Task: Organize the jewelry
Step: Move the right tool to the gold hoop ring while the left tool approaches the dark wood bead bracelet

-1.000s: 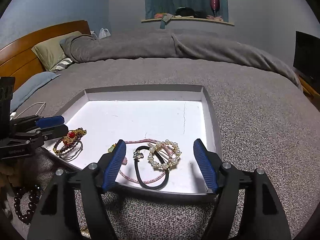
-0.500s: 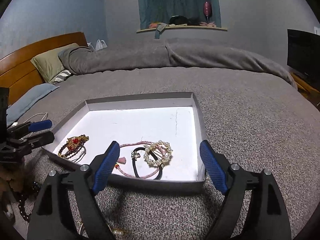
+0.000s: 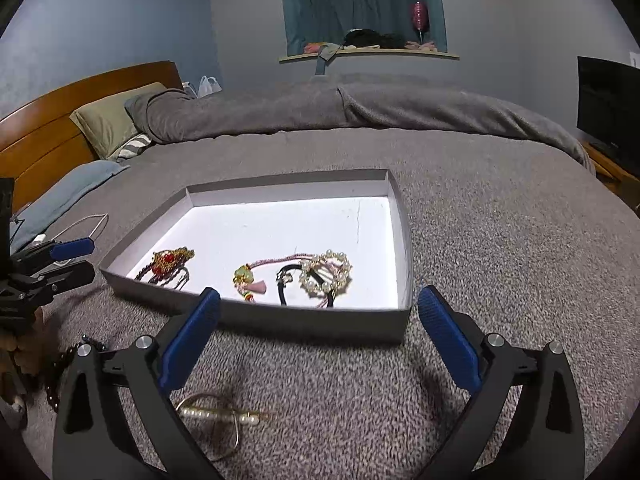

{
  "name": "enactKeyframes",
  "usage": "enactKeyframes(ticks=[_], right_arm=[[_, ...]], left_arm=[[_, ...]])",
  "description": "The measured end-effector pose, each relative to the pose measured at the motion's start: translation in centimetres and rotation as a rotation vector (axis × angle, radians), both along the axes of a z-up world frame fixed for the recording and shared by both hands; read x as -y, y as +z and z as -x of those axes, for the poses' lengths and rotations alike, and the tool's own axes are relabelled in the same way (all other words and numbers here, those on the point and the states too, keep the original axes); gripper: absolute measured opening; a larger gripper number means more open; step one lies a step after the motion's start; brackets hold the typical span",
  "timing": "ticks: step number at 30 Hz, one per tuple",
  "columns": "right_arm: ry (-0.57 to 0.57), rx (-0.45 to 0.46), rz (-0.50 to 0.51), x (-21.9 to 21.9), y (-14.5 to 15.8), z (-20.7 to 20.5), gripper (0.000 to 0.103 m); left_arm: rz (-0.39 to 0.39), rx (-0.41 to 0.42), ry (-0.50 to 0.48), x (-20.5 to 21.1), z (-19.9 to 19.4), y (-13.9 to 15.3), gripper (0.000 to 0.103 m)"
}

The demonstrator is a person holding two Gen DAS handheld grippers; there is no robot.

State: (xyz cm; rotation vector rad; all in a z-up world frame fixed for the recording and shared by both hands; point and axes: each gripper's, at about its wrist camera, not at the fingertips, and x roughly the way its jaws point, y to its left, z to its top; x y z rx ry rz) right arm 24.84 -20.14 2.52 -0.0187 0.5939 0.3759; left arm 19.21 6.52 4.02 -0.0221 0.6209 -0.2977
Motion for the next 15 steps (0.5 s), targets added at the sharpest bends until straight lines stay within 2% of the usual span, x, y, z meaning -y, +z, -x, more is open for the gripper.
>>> enactKeyframes(ticks=[11, 15], right_arm=[[0.0, -0.019, -0.021, 0.7, -0.2, 1.4, 0.097], [0.011, -0.032, -0.023, 0.9, -0.3, 1.9, 0.097]], left_arm=[[-0.001, 0.001, 0.021, -1.4, 2.2, -0.9, 0.091], [-0.01, -0.01, 0.001, -1.3, 3.4, -1.2, 0.091]])
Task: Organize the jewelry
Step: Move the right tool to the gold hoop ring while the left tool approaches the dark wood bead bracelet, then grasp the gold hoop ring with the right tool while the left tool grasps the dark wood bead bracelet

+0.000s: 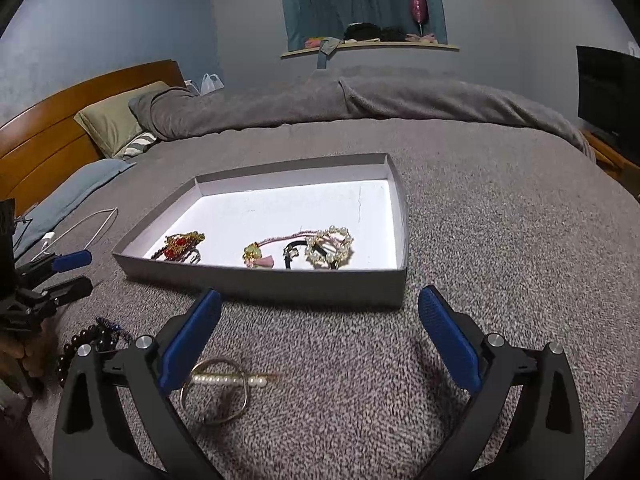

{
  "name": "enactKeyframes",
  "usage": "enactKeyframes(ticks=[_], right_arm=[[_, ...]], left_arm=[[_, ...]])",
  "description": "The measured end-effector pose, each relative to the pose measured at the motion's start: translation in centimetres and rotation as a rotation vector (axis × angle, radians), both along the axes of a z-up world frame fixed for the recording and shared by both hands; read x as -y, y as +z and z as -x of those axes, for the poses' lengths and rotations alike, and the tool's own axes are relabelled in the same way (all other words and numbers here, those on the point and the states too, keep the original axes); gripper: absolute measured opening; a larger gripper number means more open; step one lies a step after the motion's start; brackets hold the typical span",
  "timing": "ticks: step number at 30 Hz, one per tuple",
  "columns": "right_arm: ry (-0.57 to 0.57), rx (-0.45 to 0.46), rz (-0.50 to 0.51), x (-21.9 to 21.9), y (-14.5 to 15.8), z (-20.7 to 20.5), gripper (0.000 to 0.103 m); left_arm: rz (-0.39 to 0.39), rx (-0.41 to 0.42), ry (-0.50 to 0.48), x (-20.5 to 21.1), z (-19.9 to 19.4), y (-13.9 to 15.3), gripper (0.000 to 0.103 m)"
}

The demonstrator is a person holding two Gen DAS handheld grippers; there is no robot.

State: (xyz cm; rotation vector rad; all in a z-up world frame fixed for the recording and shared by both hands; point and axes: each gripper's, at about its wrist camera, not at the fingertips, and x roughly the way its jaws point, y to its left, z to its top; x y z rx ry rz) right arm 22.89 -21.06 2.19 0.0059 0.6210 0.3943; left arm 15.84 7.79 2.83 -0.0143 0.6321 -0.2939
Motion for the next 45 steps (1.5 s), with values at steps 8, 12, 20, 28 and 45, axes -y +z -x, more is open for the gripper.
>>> enactKeyframes(ticks=[8, 12, 20, 28, 45], right_arm=[[0.03, -0.036, 0.007, 0.3, -0.5, 1.3, 0.097], [0.037, -0.041, 0.015, 0.1, -0.6, 2.0, 0.097], [0.116, -0.069, 0.063, -1.4, -1.1, 3.6, 0.097], [0.207, -0.049, 0.141, -3.4, -1.3, 5.2, 0.094], [0.235, -0.119, 0.173, -4.7, -2.2, 4.3, 0.07]], left_arm=[[-0.046, 0.015, -0.107, 1.0, 2.6, 0.0, 0.091], [-0.056, 0.013, -0.13, 1.4, 2.9, -0.1, 0.091], [-0.111, 0.002, -0.135, 2.5, 3.1, -1.0, 0.091], [-0.059, -0.049, -0.134, 1.5, 3.0, -1.7, 0.093], [-0.08, -0.143, -0.182, 2.1, 3.1, -2.9, 0.086]])
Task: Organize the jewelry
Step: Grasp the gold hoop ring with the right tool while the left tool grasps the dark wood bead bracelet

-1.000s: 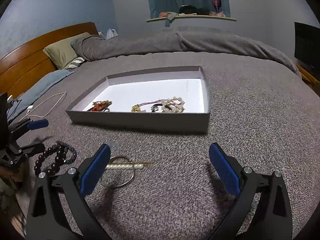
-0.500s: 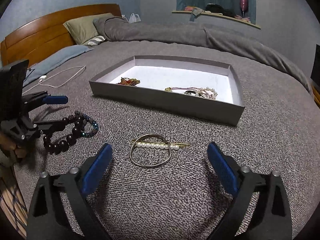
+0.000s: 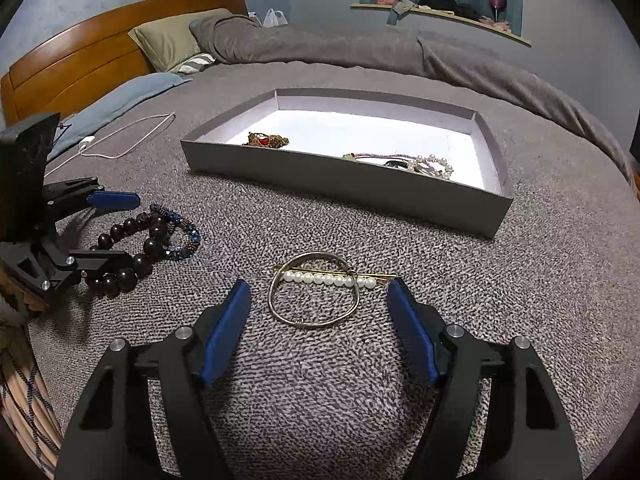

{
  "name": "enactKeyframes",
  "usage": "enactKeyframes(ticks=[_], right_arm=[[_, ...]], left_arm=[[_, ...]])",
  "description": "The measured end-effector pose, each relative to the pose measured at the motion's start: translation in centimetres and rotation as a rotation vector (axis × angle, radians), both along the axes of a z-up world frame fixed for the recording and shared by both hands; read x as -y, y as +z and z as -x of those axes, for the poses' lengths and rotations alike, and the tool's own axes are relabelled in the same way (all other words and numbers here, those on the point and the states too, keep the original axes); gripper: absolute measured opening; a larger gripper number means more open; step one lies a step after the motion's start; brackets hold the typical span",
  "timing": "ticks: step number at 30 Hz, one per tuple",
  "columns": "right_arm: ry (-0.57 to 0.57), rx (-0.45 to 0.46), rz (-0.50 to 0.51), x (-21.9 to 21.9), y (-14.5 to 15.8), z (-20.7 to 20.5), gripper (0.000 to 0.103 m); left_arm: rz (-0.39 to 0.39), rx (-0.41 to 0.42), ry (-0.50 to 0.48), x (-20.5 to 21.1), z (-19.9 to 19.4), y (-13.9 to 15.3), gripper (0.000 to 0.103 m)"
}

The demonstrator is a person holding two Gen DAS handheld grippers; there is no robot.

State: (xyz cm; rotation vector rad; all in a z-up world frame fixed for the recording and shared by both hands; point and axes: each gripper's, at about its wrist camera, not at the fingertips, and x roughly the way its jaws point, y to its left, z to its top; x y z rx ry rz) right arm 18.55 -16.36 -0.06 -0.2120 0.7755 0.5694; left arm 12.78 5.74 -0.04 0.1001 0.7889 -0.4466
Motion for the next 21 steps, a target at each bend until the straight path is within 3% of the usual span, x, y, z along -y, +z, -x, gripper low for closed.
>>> enactKeyframes(ticks=[4, 11, 14, 16, 21], right_arm=[[0.003, -0.008, 0.003, -0.43, -0.12, -0.11, 0.069], [-0.007, -0.011, 0.004, -0.69, -0.23, -0.37, 0.046], [-0.01, -0.012, -0.007, -0.47, -0.18, -0.42, 0.046], [-0.01, -0.01, -0.006, -0.46, -0.18, -0.39, 0.046], [-0.011, -0.003, -0.015, -0.22, 0.06, -0.34, 0.046]], left_arm=[[-0.011, -0.002, 0.001, 0.24, 0.21, 0.0, 0.083], [-0.028, -0.006, 0.005, 0.4, 0.14, -0.1, 0.083], [-0.031, -0.009, 0.002, 0.44, 0.24, -0.08, 0.081], [-0.031, -0.009, -0.004, 0.47, 0.3, -0.08, 0.078], [-0.025, -0.01, -0.043, 0.81, 0.75, -0.01, 0.055]])
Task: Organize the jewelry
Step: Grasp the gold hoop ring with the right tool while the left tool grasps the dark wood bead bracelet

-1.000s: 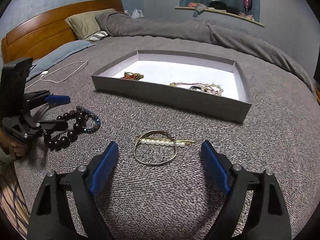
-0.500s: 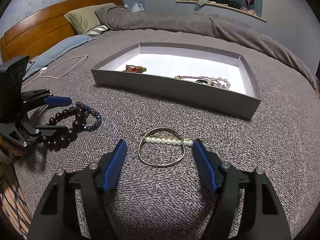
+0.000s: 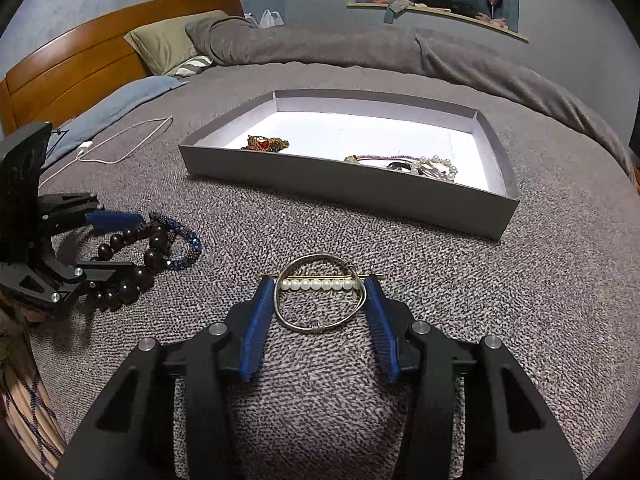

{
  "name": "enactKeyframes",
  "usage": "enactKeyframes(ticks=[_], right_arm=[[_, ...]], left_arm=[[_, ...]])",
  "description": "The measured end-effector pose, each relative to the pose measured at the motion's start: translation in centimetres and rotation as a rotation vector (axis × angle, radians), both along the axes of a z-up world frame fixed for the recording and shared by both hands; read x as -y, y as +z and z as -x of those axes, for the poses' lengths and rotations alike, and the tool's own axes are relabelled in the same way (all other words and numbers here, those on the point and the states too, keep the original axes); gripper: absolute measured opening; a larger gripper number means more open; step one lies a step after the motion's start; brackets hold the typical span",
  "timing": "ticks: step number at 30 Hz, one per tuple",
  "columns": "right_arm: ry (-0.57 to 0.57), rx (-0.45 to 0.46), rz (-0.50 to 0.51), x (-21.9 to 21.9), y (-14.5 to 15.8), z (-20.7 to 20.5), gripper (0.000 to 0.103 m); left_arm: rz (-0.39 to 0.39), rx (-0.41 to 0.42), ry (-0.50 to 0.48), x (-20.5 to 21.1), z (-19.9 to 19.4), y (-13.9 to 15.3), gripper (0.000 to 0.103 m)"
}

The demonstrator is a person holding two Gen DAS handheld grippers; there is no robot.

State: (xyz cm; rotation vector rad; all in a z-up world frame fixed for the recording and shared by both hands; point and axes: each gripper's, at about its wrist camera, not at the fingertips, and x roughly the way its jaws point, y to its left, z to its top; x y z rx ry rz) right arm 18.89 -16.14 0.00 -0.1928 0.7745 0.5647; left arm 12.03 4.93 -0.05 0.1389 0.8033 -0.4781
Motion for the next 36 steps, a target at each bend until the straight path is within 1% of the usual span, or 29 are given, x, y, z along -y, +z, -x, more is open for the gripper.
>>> enactKeyframes(ticks=[1, 3, 4, 5, 6, 7, 9, 12, 17, 23, 28, 34, 36], right_arm=[[-0.001, 0.003, -0.003, 0.1, 0.1, 0.0, 0.046], [-0.006, 0.011, -0.011, 0.3, 0.3, 0.1, 0.046], [-0.01, 0.017, -0.017, 0.5, 0.4, 0.1, 0.046], [-0.013, 0.022, -0.023, 0.7, 0.5, 0.1, 0.046], [-0.015, 0.026, -0.03, 0.8, 0.7, 0.1, 0.046], [-0.018, 0.03, -0.036, 0.9, 0.8, 0.2, 0.046], [-0.023, 0.042, -0.05, 1.2, 1.1, 0.2, 0.046], [-0.031, 0.059, -0.061, 1.3, 1.5, 0.2, 0.046], [-0.046, 0.082, -0.076, 1.5, 2.0, 0.3, 0.046], [-0.078, 0.097, -0.09, 2.1, 2.3, 0.0, 0.046], [-0.081, 0.093, -0.089, 2.2, 2.3, -0.1, 0.046], [-0.079, 0.095, -0.089, 2.1, 2.2, 0.0, 0.046], [-0.078, 0.095, -0.09, 2.0, 2.2, 0.0, 0.046]], left_arm=[[0.001, -0.001, -0.006, 0.1, 0.1, 0.0, 0.053], [0.003, -0.004, -0.021, 0.2, 0.3, 0.1, 0.042], [0.005, -0.006, -0.027, 0.3, 0.4, 0.1, 0.039], [0.013, -0.012, -0.036, 0.3, 0.4, 0.2, 0.032], [0.017, -0.015, -0.041, 0.3, 0.5, 0.2, 0.027], [0.017, -0.016, -0.043, 0.4, 0.6, 0.3, 0.026], [0.018, -0.016, -0.046, 0.3, 0.7, 0.4, 0.02], [0.031, -0.018, -0.049, 0.0, 0.8, 0.6, 0.016], [0.047, -0.014, -0.068, 0.0, 1.1, 0.9, 0.015], [0.027, -0.01, -0.085, 0.7, 1.1, 0.6, 0.015], [-0.029, -0.004, -0.09, 1.3, 1.1, 0.1, 0.024], [-0.037, -0.002, -0.077, 1.4, 0.8, -0.2, 0.03], [-0.042, 0.002, -0.065, 1.4, 0.6, -0.3, 0.036]])
